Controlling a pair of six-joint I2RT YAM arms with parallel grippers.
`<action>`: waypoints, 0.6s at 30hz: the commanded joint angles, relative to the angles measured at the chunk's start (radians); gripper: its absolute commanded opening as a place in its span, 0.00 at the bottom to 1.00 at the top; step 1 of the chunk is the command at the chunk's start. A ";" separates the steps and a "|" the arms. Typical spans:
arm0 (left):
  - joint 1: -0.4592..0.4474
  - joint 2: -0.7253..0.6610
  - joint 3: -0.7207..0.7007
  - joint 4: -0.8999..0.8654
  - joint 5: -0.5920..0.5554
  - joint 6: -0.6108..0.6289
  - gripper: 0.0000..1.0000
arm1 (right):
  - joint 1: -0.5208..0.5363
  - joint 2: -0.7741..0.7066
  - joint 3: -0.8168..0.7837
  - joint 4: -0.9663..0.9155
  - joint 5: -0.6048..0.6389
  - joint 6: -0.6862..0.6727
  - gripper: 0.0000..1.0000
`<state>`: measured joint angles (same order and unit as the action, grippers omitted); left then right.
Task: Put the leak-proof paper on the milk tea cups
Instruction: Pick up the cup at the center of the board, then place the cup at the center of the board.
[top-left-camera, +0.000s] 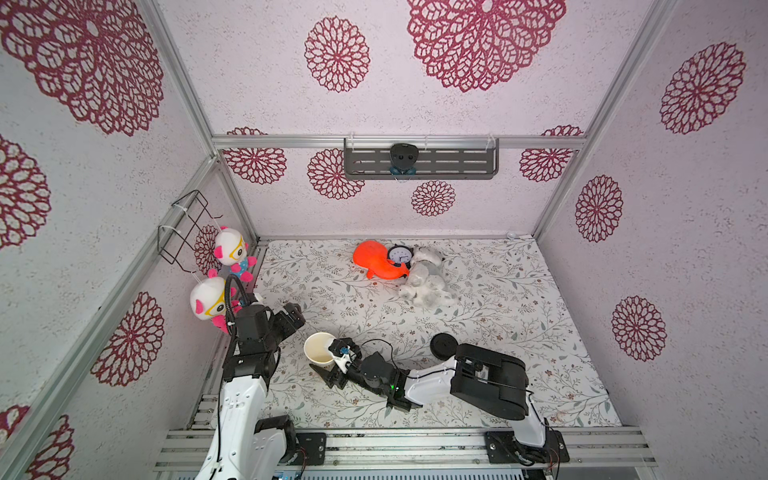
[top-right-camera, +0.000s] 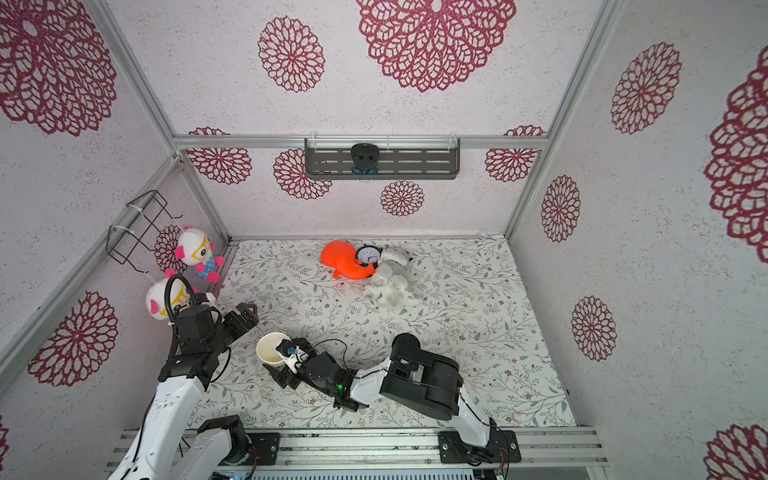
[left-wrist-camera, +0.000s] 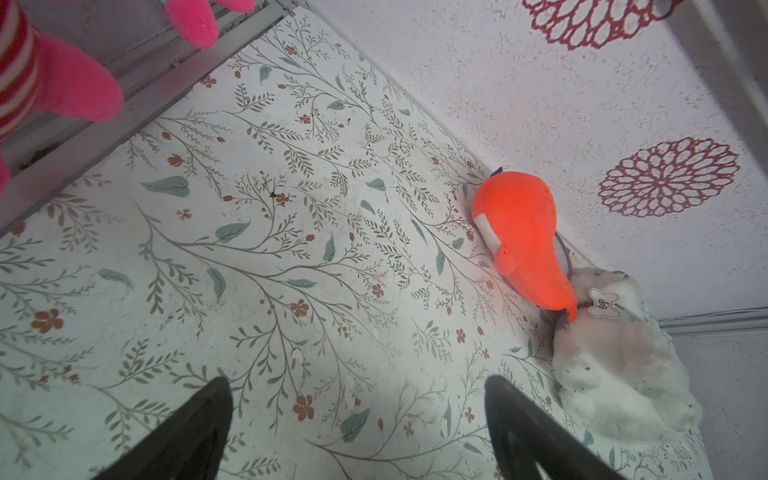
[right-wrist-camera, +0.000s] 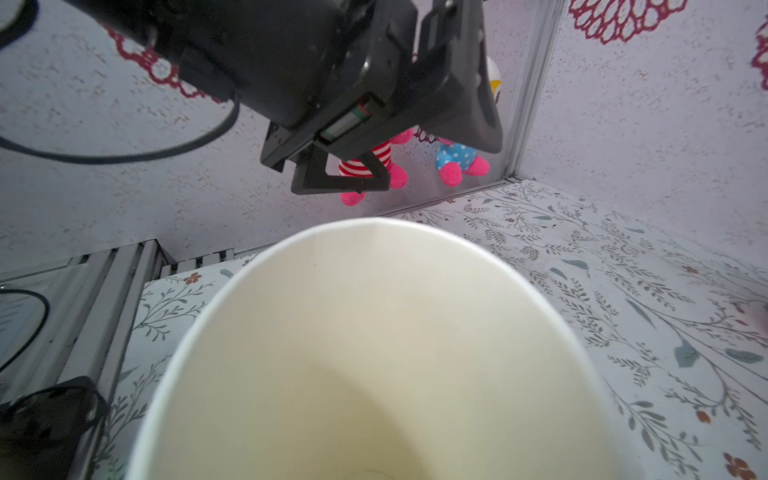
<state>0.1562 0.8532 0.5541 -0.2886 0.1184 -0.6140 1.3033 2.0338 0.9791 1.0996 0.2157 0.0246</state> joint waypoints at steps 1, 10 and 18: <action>0.006 -0.002 -0.005 0.023 0.004 0.001 0.97 | -0.028 -0.112 -0.059 0.051 0.083 -0.022 0.79; 0.006 0.030 -0.021 0.085 0.054 -0.032 0.97 | -0.189 -0.332 -0.321 0.046 0.260 -0.034 0.77; 0.005 0.035 -0.014 0.083 0.076 -0.044 0.97 | -0.312 -0.405 -0.443 0.068 0.270 -0.029 0.78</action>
<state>0.1562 0.8856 0.5369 -0.2359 0.1757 -0.6449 0.9974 1.6711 0.5533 1.1248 0.4572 -0.0044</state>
